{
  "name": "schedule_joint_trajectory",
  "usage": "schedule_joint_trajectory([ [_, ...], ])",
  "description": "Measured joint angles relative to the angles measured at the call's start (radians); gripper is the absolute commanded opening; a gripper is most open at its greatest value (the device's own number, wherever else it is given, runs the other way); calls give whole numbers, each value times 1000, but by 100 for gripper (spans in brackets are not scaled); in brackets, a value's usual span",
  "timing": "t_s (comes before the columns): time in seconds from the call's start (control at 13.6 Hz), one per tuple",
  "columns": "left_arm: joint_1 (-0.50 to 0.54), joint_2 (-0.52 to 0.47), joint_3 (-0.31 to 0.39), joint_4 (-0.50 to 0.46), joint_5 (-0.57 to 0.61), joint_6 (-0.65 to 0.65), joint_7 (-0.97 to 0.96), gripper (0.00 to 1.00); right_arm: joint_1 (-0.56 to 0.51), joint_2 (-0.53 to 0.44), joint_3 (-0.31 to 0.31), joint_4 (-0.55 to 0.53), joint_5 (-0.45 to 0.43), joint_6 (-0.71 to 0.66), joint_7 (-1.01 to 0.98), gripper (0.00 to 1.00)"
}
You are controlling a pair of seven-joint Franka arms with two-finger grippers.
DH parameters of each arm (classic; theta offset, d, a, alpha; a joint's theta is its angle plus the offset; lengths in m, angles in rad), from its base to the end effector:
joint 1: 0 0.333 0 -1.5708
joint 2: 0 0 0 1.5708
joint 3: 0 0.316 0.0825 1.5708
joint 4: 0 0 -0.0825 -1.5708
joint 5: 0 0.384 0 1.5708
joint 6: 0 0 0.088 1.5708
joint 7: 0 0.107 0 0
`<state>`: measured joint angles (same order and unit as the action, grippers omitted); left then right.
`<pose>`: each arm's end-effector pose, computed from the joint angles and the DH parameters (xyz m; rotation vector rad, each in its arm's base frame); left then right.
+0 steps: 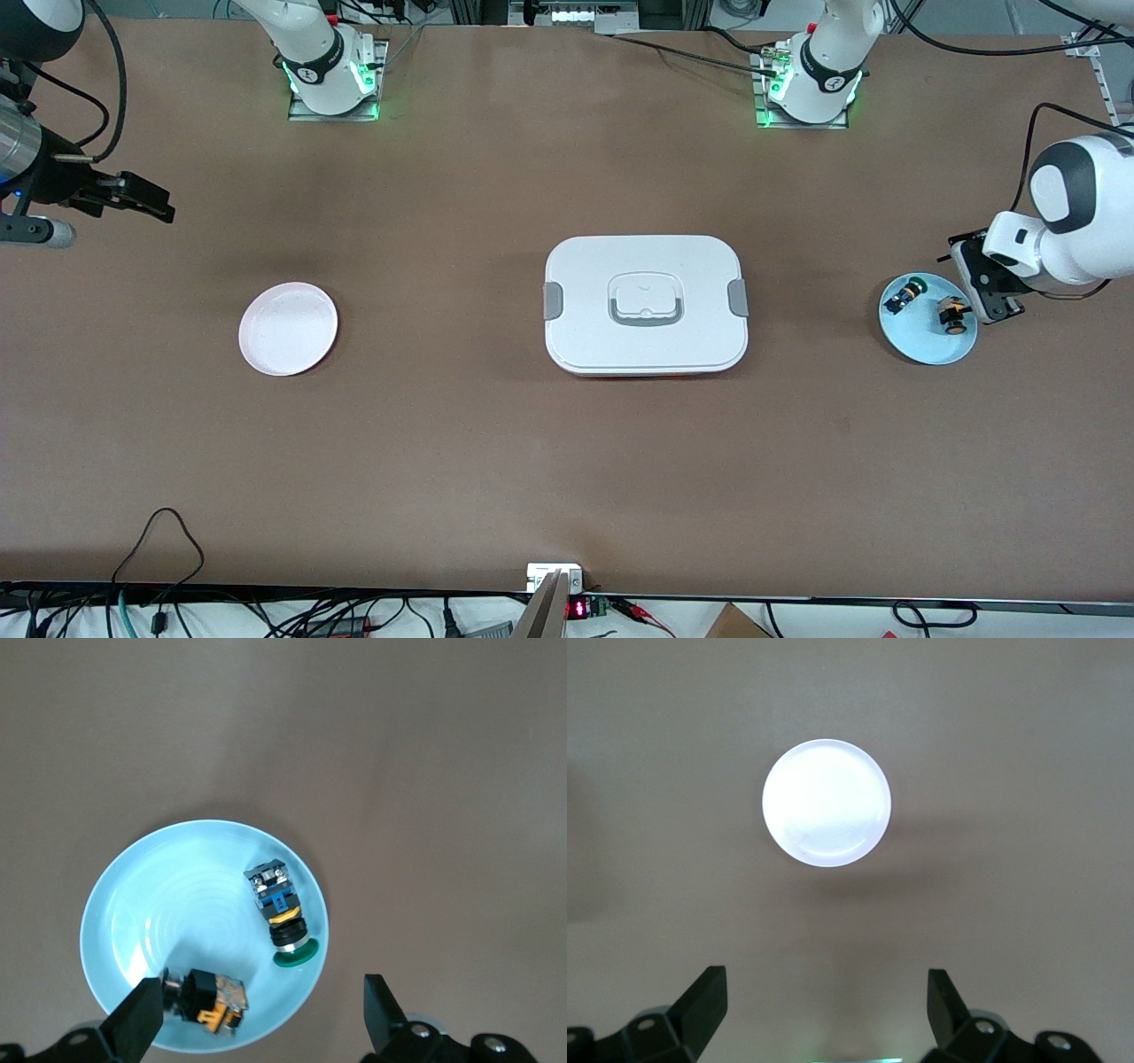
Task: Transfer orange switch to right arm and place
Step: 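Lower the left gripper over the orange switch on the blue plate, then grasp the orange switch with the left gripper while the right gripper advances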
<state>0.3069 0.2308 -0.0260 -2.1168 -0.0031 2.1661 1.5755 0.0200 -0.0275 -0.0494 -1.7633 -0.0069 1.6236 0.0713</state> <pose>0.5299 0.1529 0.2903 2.3851 -1.7990 -0.1528 0.5413 -0.0169 0.5533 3.1249 -0.1561 -0.1755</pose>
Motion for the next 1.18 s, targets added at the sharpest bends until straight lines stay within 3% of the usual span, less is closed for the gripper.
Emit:
schedule_joint_trajectory([
  [0.44,76,102,1,-10,0,216,306,100,21,10,2,0,5,-9,68,100],
  [0.96,114,146,1,-59,0,331,427,100,37,40,3,7,21,-9,69,100],
  [1.03,116,152,1,-60,0,339,430,100,52,42,4,8,33,-9,69,100],
  [1.18,116,166,1,-60,0,361,431,100,78,52,6,8,144,-9,69,100],
])
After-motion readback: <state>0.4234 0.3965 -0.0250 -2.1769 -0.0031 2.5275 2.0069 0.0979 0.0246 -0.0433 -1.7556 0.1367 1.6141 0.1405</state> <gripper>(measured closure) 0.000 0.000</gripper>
